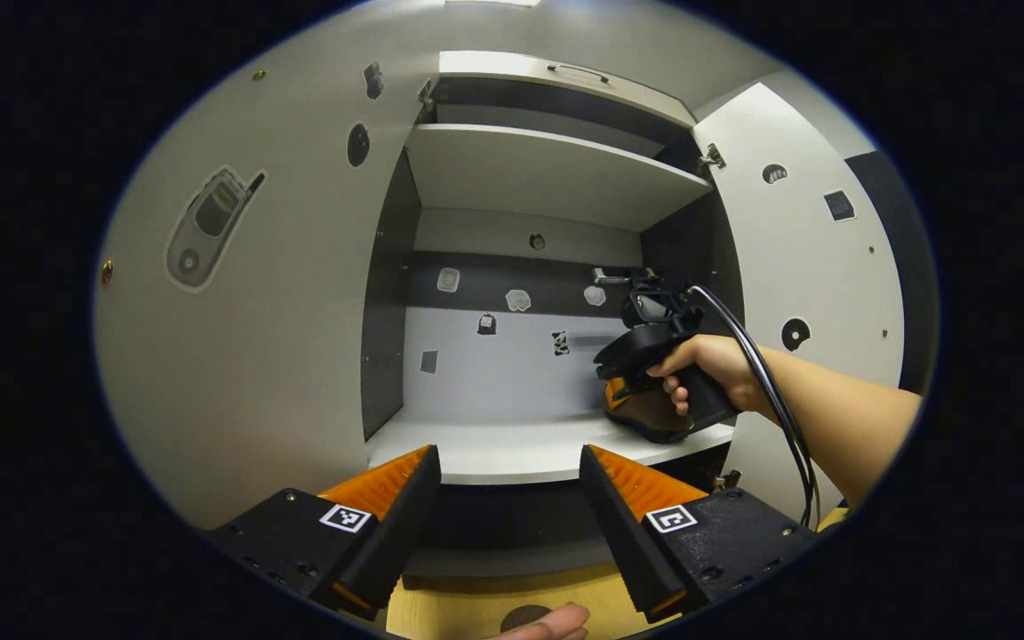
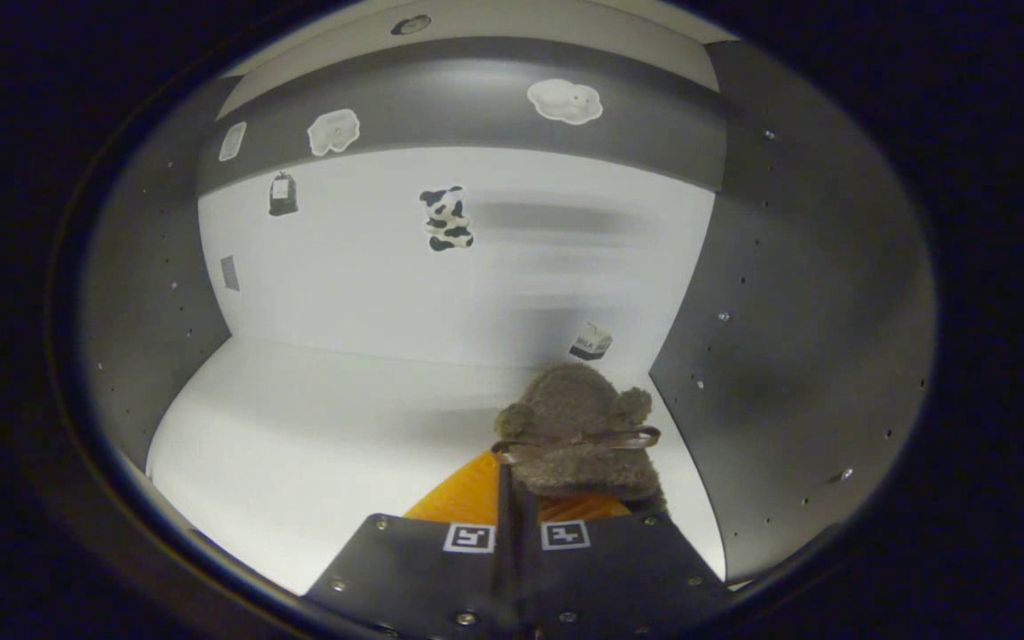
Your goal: Grab one shoe with the right hand and put it into the shoe cabinet, grab the other shoe with the left hand and put it into the shoe cabinet; then close the right door with the right hand and the left door with the left hand.
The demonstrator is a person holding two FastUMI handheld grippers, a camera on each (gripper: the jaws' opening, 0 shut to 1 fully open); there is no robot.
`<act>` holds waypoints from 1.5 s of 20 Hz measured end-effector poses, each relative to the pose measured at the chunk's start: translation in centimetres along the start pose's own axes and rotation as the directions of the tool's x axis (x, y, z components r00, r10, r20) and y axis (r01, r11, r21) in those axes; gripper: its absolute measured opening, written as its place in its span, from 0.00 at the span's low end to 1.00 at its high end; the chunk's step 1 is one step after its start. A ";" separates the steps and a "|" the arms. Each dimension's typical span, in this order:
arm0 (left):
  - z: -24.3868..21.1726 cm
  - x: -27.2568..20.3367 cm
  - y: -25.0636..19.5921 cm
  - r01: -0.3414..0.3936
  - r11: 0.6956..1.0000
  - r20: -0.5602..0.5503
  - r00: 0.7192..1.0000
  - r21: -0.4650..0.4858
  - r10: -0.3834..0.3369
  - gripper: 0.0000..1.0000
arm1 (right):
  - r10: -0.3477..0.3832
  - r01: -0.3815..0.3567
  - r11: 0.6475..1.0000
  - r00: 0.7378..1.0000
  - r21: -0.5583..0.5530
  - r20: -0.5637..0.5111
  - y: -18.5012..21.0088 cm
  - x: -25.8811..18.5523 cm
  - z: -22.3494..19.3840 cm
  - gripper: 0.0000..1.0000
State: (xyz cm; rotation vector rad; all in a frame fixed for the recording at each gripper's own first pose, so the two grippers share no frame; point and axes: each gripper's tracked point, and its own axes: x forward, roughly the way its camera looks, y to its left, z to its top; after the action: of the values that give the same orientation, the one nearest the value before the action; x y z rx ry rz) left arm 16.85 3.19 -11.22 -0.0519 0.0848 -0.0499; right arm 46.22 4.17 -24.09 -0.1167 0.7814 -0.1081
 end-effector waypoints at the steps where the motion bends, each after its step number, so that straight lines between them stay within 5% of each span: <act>1: 0.2 0.0 0.3 -0.013 1.000 0.007 1.000 -0.005 0.014 0.96 | -0.011 0.011 1.000 1.000 -0.008 0.000 -0.3 -0.1 0.0 0.05; 5: 1.1 -0.6 0.1 -0.025 1.000 0.034 0.999 -0.012 0.026 0.96 | 0.028 -0.028 0.999 1.000 0.028 0.009 0.1 -3.0 0.2 0.28; 6: 1.5 -0.8 0.0 -0.023 1.000 0.047 0.999 -0.010 0.023 0.96 | 0.049 -0.049 0.998 0.999 0.025 0.017 0.4 -4.3 0.3 0.51; 12: 1.8 -2.6 0.1 -0.071 0.997 0.051 0.996 -0.024 0.072 0.96 | 0.146 -0.130 0.988 0.965 -0.083 0.219 2.2 -14.4 0.1 0.99; 17: -2.0 -4.5 -1.1 -0.054 0.999 -0.016 0.998 0.001 0.054 0.96 | 0.088 -0.082 0.996 0.907 -0.032 0.411 -0.3 -23.3 -3.0 0.98; 21: -9.6 -6.2 -0.6 -0.070 0.997 -0.175 0.982 0.016 0.072 0.97 | 0.057 -0.094 0.994 0.866 0.051 0.497 -2.8 -26.7 -8.2 0.99; 30: -25.3 -11.2 -0.4 -0.115 0.993 -0.476 0.874 -0.016 0.093 0.96 | 0.102 -0.202 0.972 0.824 0.121 0.558 -1.6 -27.7 -18.8 0.98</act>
State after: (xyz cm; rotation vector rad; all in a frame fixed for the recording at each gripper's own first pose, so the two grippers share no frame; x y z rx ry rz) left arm 3.47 2.12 -35.48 -0.0787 0.5832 0.0489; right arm 13.35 5.28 -17.85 0.0845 0.1967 0.0129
